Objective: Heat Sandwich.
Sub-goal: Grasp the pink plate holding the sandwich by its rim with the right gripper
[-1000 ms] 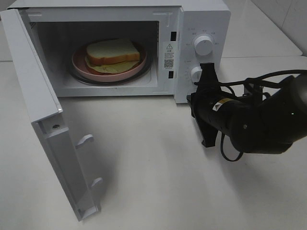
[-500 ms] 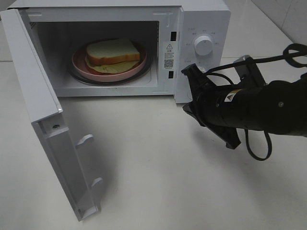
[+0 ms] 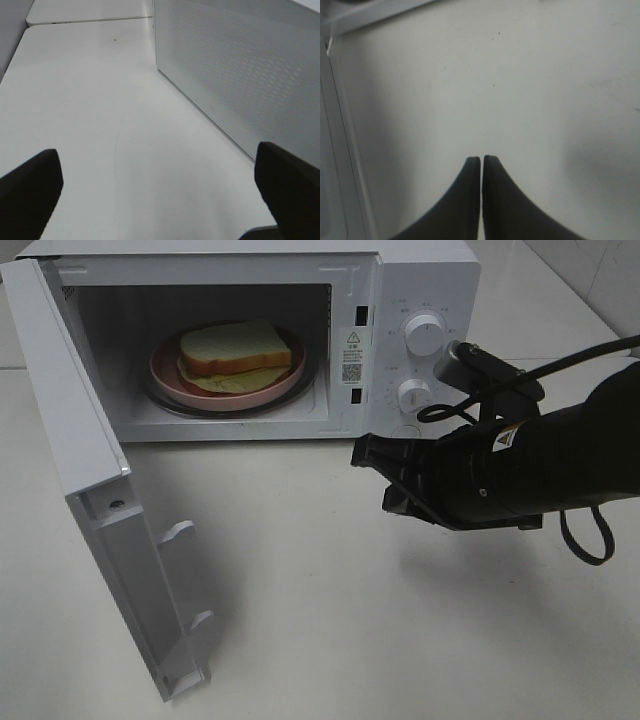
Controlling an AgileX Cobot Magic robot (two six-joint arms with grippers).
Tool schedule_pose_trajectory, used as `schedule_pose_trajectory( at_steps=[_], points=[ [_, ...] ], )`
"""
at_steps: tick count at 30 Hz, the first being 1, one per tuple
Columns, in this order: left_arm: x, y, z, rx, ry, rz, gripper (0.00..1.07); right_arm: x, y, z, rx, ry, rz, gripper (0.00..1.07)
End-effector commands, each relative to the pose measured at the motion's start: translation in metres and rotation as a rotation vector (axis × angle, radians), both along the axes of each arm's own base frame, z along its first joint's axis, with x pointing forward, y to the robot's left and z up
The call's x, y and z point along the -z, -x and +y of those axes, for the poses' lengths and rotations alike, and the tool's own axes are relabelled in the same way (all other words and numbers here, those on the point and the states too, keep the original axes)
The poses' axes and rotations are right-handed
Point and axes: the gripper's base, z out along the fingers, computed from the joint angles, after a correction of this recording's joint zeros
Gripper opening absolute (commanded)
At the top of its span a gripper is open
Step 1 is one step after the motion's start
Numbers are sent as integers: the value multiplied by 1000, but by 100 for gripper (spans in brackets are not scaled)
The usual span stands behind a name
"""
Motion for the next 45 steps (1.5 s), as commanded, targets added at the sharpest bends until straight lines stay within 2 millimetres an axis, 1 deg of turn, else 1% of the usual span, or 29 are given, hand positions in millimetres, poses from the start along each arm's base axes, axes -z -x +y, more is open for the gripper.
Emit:
schedule_pose_trajectory(
  at_steps=[1,2,4,5,7,9,10,13,14,15,17,19,20,23,24,25,28,29,33,34,35,37,38,39,40,42,43,44,45],
  points=[
    [1,3,0,-2,5,-22,99,-7,5,3,-154,73,19,6],
    [1,3,0,-2,5,-22,99,-10,7,6,-249,111,42,6],
    [1,3,0,-2,5,-22,99,-14,8,9,-350,152,54,7],
    [1,3,0,-2,5,-22,99,-14,8,9,-350,152,54,7],
    [1,3,0,-2,5,-22,99,-21,9,12,-479,206,67,8],
    [1,3,0,-2,5,-22,99,-24,10,12,-565,254,64,8],
    [1,3,0,-2,5,-22,99,-24,10,12,-565,254,64,8],
    [1,3,0,-2,5,-22,99,-28,10,9,-743,371,38,10],
    [1,3,0,-2,5,-22,99,-28,10,9,-743,371,38,10],
    [1,3,0,-2,5,-22,99,-31,10,7,-834,432,29,10],
    [1,3,0,-2,5,-22,99,-33,10,6,-928,487,17,11],
    [1,3,0,-2,5,-22,99,-34,10,5,-966,507,13,11],
    [1,3,0,-2,5,-22,99,-36,9,4,-1060,554,-12,12],
    [1,3,0,-2,5,-22,99,-39,9,3,-1204,613,-55,13],
    [1,3,0,-2,5,-22,99,-40,10,3,-1300,641,-91,13],
    [1,3,0,-2,5,-22,99,-40,10,3,-1300,641,-91,13],
    [1,3,0,-2,5,-22,99,-40,10,3,-1451,687,-163,14],
    [1,3,0,-2,5,-22,99,-40,10,3,-1535,713,-206,15],
    [1,3,0,-2,5,-22,99,-40,10,3,-1637,745,-264,17],
    [1,3,0,-2,5,-22,99,-40,9,3,-1676,759,-290,21],
    [1,3,0,-2,5,-22,99,-40,9,3,-1676,759,-290,21],
    [1,3,0,-2,5,-22,99,-40,8,4,-1688,768,-310,27],
    [1,3,0,-2,5,-22,99,-40,8,4,-1680,772,-320,31],
    [1,3,0,-2,5,-22,99,-41,6,5,-1666,778,-334,40],
    [1,3,0,-2,5,-22,99,-41,6,5,-1666,778,-334,40],
    [1,3,0,-2,5,-22,99,-41,5,5,-1653,781,-345,51],
    [1,3,0,-2,5,-22,99,-41,5,5,-1650,780,-343,63],
    [1,3,0,-2,5,-22,99,-41,5,5,-1645,777,-338,67],
    [1,3,0,-2,5,-22,99,-41,5,5,-1645,777,-338,67]
  ],
)
